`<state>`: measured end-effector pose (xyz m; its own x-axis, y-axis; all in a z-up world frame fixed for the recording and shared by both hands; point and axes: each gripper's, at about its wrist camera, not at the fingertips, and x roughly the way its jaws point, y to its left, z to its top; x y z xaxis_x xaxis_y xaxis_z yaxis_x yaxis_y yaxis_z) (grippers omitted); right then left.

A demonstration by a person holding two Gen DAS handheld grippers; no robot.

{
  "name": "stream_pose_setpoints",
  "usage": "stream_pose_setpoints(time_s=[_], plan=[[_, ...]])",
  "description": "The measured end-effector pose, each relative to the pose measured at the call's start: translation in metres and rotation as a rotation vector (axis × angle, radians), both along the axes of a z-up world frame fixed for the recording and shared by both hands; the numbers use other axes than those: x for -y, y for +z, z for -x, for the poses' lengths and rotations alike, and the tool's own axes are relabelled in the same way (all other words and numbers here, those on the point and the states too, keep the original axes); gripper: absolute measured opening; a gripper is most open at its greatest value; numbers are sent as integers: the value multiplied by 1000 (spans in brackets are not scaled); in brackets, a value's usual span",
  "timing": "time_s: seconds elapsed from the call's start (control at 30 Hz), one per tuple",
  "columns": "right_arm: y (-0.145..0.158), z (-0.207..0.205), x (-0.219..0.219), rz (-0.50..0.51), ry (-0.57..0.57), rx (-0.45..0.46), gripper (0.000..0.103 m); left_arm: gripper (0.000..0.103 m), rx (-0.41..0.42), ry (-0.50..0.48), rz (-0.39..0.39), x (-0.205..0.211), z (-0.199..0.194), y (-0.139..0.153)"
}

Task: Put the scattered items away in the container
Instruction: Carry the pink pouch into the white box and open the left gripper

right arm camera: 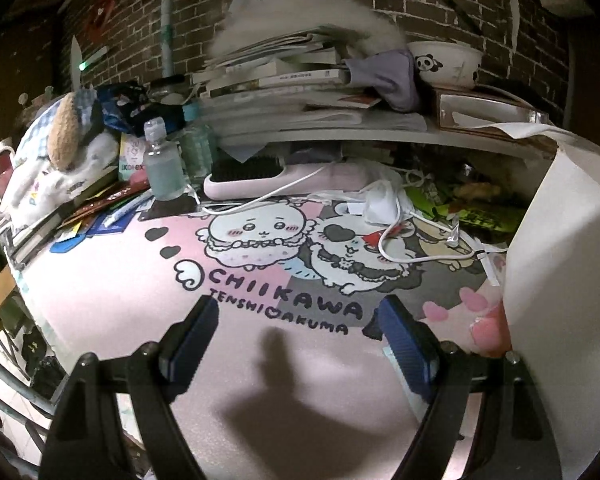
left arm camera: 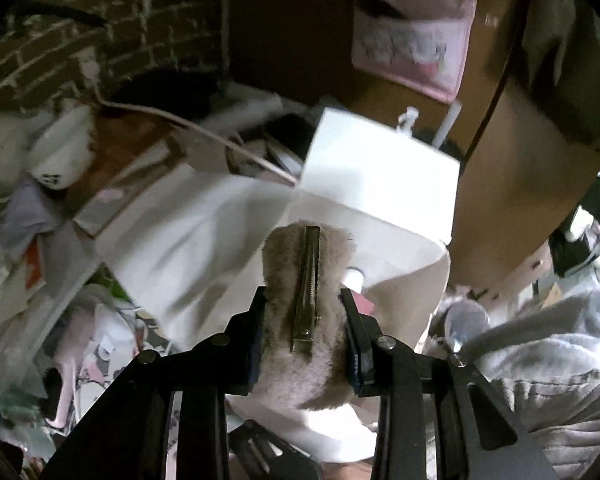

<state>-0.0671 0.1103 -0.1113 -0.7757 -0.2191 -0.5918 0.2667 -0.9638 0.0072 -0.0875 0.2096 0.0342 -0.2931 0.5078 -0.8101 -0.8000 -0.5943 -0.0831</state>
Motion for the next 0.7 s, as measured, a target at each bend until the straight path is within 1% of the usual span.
stream_pose_setpoints(time_s=[0.1,0.17,0.2,0.27,0.3,0.33,0.4,0.47,0.5,0.53,0.57,0.63,0.7], plan=[[0,2,-1,6,0,3,81,28,26,-10,41,-15,2,-14],[-1,2,-3,13,-3,6,81,29,27,-9,70,-22,3,-21],[-1,2,-5,18,-6,7,81,32,25,-7,82,-24,3,-24],[-1,2,-8,27,-11,9,81,33,28,2,90,-24,4,-28],[-1,1,-9,28,-13,9,81,40,28,6,90,-23,4,-28],[-2,1,-10,25,-14,10,81,59,26,5,85,-22,4,-28],[-3,1,-10,19,-16,10,81,78,21,2,60,-18,1,-24],[-4,0,-9,12,-13,12,81,79,25,-13,16,-11,-4,-17],[-5,-1,-9,8,-13,9,81,87,23,-19,-9,-7,-7,-11],[-6,-3,-8,4,-14,4,81,98,8,-16,-28,-2,-11,-5],[-6,-5,-7,-2,-14,-2,81,101,-23,-3,-43,4,-15,1],[-8,-11,-5,-16,-14,-25,81,103,-98,43,-62,21,-26,14],[-9,-22,-3,-37,-15,-70,81,103,-141,85,-100,42,-35,24]])
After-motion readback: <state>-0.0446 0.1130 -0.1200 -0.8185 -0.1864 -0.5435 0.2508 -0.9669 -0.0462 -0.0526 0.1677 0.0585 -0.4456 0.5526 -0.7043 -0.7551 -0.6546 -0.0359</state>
